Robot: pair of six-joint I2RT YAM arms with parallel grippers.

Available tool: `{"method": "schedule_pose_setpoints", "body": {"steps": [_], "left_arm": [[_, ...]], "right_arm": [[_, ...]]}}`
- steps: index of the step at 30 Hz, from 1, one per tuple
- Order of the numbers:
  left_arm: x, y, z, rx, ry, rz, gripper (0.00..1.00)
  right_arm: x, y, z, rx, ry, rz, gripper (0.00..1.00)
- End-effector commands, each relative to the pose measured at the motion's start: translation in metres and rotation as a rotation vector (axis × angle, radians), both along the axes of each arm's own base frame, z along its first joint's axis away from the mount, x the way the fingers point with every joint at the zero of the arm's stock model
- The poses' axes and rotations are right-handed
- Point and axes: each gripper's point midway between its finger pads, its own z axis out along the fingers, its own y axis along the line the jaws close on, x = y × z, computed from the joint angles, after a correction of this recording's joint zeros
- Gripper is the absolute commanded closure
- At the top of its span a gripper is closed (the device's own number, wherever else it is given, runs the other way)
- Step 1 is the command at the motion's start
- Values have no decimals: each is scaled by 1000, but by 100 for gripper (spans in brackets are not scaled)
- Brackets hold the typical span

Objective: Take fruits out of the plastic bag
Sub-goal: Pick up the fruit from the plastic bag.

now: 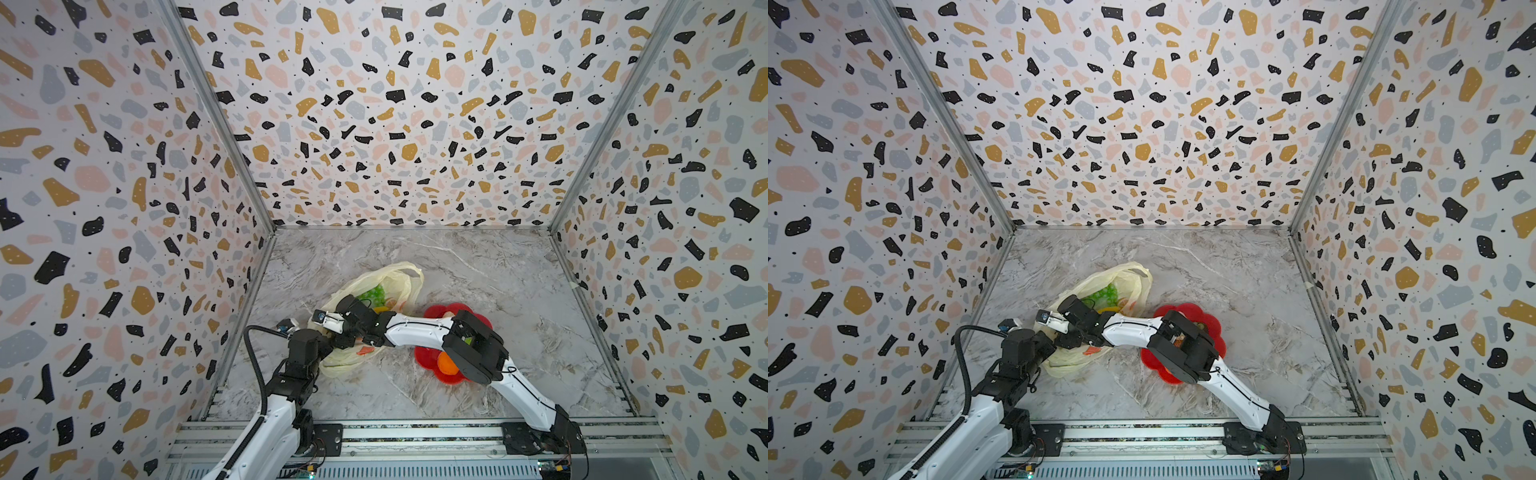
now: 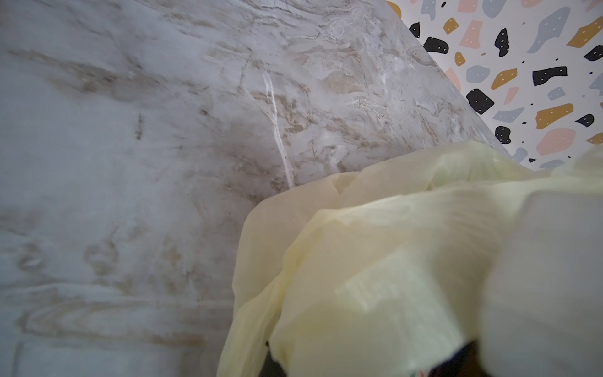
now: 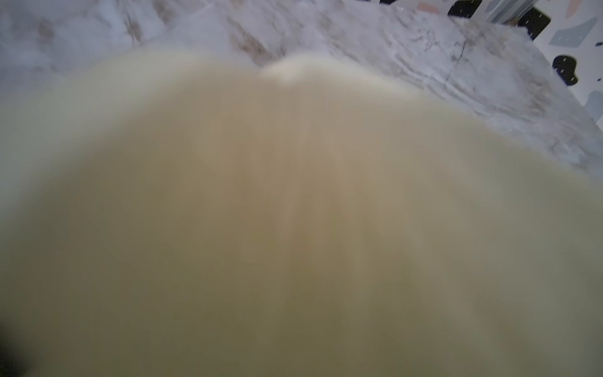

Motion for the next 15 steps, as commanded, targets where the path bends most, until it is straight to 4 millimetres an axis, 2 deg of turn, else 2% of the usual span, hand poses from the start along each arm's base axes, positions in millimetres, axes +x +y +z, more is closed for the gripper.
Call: {"method": "schedule_pose_setpoints", "body": {"steps": [1,7,12,15], "left_arm": [[10,-2,18,-6,-51,-12,100],[10,-4,19,-8,-51,-26,100],[11,-5,19,-6,-50,-32,100],[11,-5,20,-2,-51,-33,100]], "right_arm": [[1,7,58,77,-130,-11,26],[17,3,59,73,-221,-97,32],[17,7,51,61,-225,-85,33],[17,10,47,62,-220,-79,39]]}}
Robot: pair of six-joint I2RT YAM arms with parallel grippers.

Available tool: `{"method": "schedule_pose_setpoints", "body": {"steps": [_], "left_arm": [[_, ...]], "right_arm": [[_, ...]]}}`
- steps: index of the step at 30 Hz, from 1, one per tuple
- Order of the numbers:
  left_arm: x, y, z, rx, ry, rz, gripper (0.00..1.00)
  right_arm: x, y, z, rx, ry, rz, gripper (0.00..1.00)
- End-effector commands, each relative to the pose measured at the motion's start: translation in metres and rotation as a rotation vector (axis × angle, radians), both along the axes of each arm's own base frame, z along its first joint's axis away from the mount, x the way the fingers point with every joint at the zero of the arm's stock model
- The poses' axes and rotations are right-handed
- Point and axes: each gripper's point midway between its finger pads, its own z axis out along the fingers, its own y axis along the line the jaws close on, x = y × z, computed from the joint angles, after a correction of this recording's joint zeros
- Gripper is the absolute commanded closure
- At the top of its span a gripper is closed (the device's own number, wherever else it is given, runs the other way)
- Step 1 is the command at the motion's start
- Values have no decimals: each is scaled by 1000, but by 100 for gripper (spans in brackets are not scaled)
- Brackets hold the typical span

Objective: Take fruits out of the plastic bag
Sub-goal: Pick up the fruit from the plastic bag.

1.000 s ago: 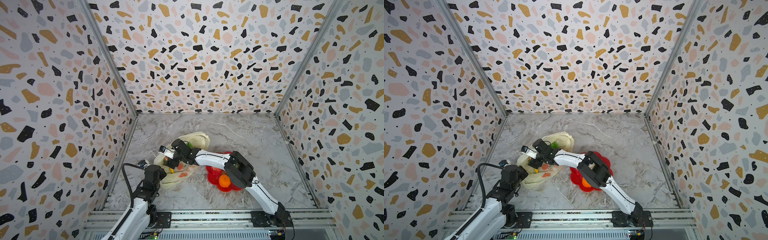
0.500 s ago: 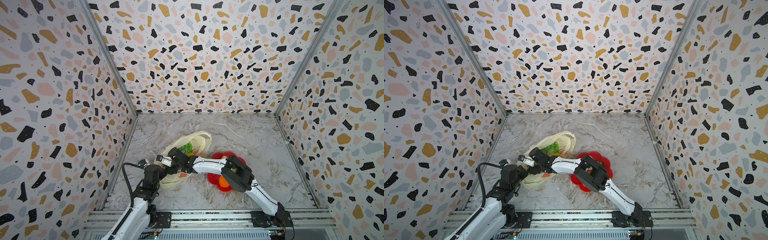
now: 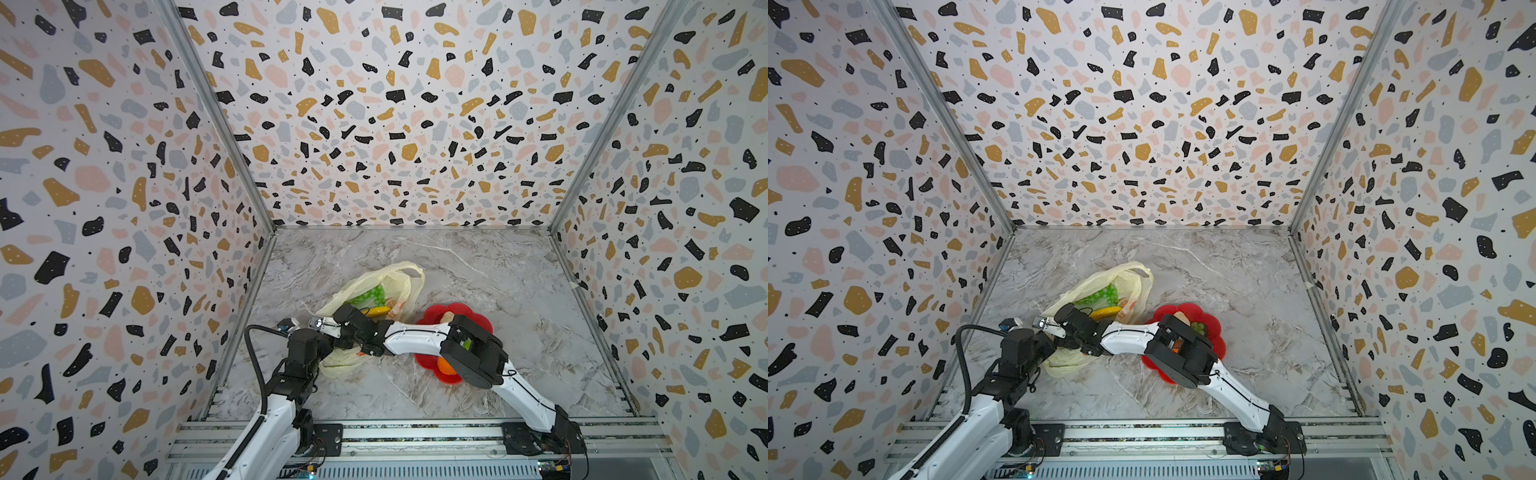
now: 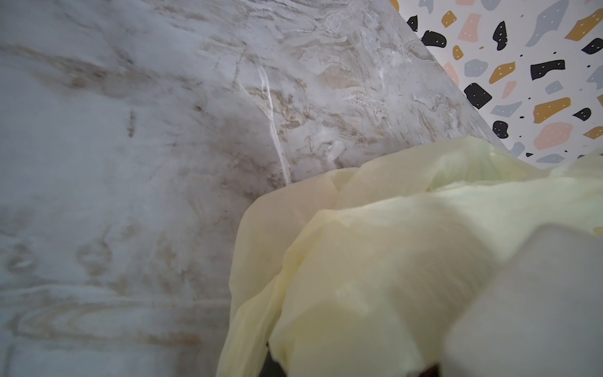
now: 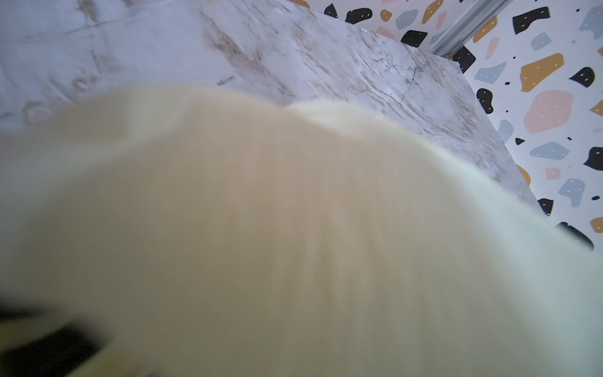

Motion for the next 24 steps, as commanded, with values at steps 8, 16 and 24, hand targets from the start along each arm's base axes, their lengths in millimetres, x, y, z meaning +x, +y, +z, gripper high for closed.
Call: {"method": "schedule_pose_setpoints", "body": {"steps": [8,16,24], "left_arm": [[10,1,17,18,-45,-7,100],[11,2,21,32,-50,-7,100],[21,1,34,67,-80,-35,100]], "right_arm": [[-2,9,42,77,-12,20,62],[-14,-8,89,188,23,21,63],[-24,-45,130,325,131,-2,63]]}}
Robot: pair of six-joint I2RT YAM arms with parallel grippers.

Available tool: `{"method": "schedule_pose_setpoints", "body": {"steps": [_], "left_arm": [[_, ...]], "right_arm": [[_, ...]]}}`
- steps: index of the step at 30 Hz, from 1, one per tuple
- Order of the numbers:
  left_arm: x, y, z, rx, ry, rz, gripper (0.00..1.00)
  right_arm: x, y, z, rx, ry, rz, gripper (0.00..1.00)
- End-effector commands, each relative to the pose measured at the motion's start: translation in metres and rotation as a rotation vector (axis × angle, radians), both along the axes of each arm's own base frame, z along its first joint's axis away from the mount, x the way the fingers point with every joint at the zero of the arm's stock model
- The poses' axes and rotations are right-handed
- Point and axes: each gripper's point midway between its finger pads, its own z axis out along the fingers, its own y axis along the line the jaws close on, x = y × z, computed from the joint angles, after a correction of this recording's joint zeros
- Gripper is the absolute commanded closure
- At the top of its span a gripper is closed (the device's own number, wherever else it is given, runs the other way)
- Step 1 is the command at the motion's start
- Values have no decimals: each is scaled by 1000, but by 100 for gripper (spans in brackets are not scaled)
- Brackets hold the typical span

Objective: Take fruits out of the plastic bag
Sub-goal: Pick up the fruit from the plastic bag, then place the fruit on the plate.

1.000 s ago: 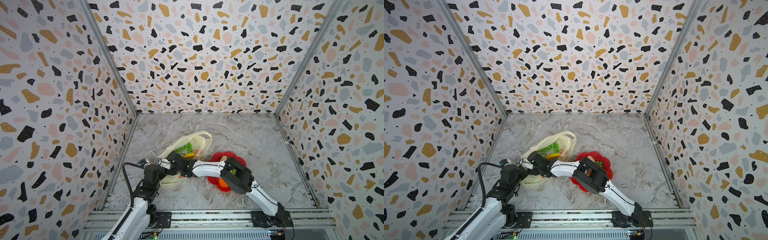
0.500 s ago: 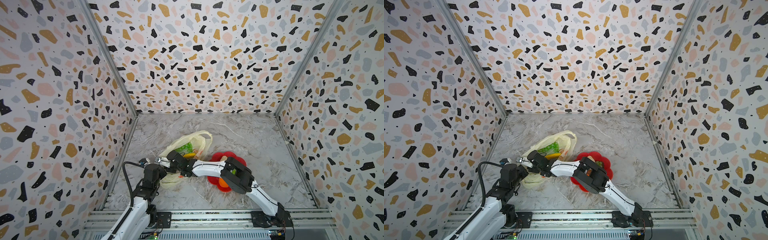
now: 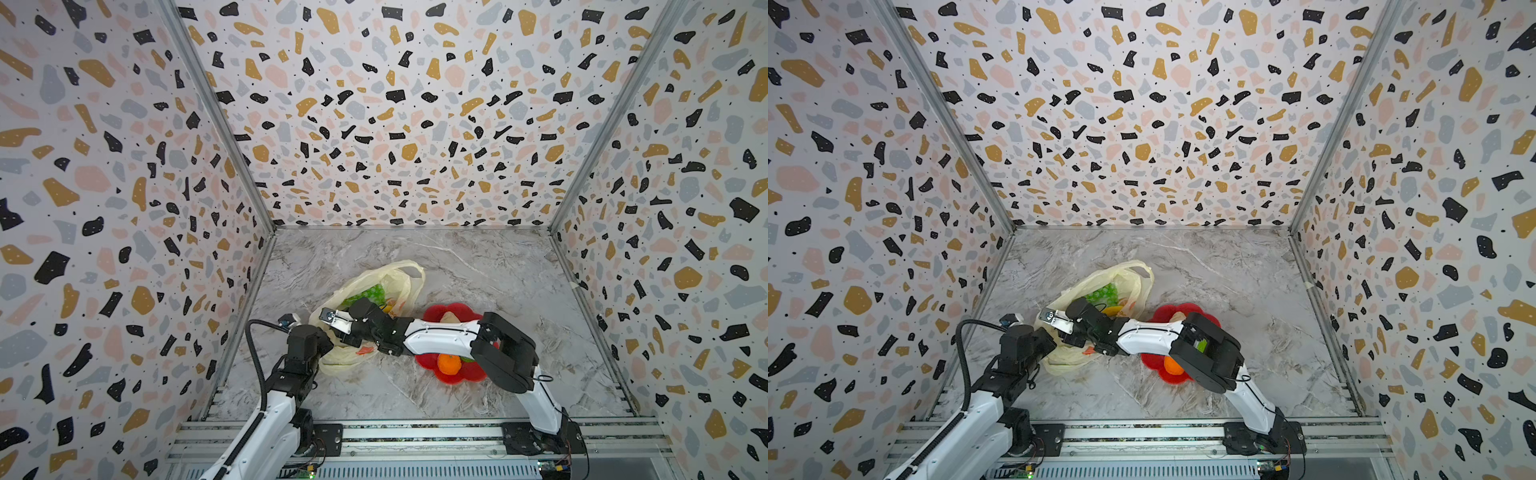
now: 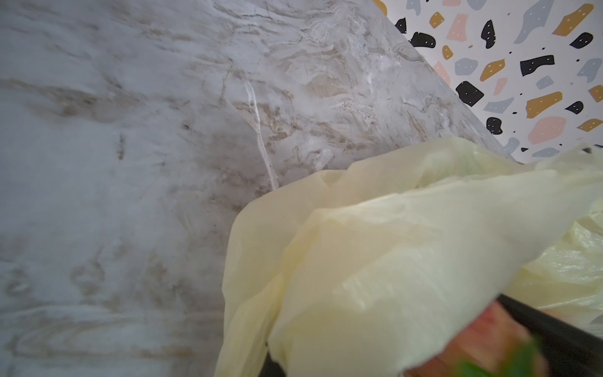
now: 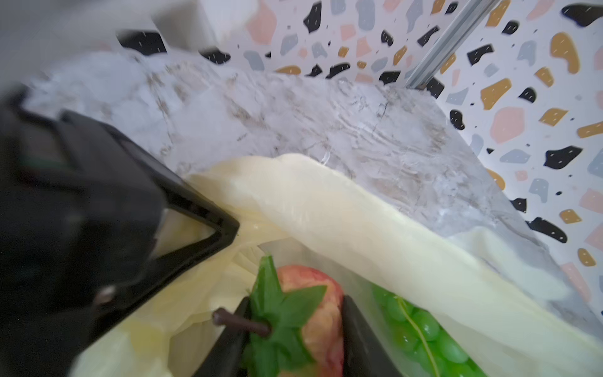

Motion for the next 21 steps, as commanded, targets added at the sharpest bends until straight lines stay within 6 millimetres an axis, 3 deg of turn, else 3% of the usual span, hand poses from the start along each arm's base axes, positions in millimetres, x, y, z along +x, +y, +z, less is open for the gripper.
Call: {"method": "schedule_pose_setpoints", "body": {"steps": [1,10,21], "left_arm": [[15,1,25,32,-76,-14,100],[34,0,41,75,-115,-39,100],[52,-16,15,53,-87,-115,100]], "right_arm": [[0,-13,48,146,61,-17,63],[13,-86,75,284,213,-120,63],[14,-191,105,430,335,-282,63]]}}
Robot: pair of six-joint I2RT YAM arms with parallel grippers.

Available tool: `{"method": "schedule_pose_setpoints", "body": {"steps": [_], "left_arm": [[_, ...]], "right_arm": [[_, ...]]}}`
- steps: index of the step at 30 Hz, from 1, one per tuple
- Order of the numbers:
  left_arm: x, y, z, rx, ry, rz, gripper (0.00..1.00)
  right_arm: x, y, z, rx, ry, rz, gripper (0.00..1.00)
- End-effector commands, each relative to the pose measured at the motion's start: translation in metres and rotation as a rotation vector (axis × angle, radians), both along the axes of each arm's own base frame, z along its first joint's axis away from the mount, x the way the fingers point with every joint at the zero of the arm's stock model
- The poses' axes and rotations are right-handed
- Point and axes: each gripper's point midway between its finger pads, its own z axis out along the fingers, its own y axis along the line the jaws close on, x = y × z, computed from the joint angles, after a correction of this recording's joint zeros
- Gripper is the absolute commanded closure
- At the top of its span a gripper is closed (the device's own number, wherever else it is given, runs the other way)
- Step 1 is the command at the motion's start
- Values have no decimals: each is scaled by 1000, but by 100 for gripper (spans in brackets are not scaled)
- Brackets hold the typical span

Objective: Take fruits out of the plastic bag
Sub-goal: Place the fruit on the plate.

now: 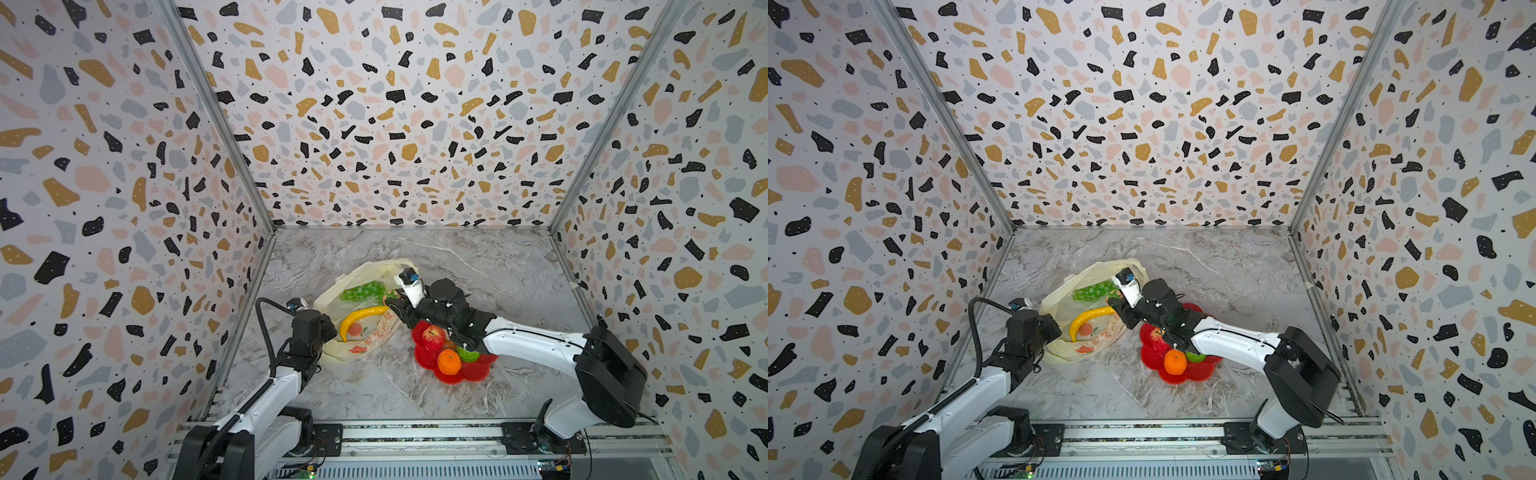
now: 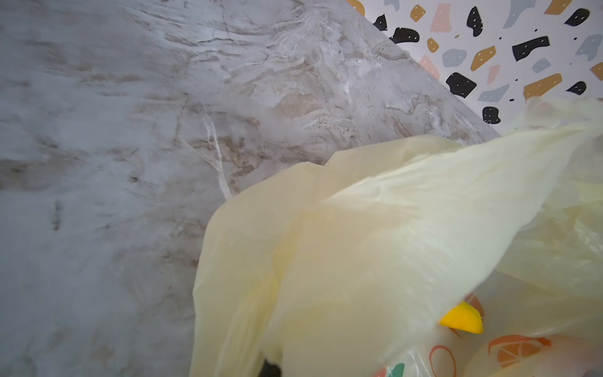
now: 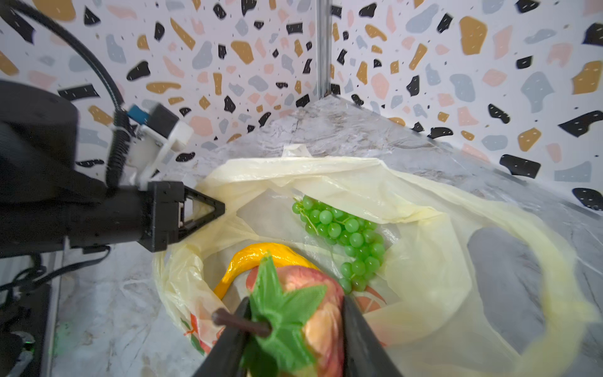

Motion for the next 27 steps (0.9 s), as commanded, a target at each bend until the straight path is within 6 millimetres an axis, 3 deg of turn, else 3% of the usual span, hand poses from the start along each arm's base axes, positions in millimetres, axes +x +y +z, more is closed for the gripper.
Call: {"method": "schedule_pose_setpoints", "body": {"steps": [1,8,14,20,27], "left_arm": [[12,-7,14,-15,-89,-45,100],[9,-8,8,-19,-87,-47,100],[10,-13,2,-42,-71,-65,100],[10,-14,0,-46,-67,-69,100],[10,-12,0,-39,-66,-63,100]], "right_arm": [[-6,-28,24,98,46,-39,63],[-13,-96,12,121,160,-161,63],[-27,-133,-16,107,269,-236,63],[-42,-147,-47,110,378,-259,63],[-61,-149,-61,148,439,-227,62]]}}
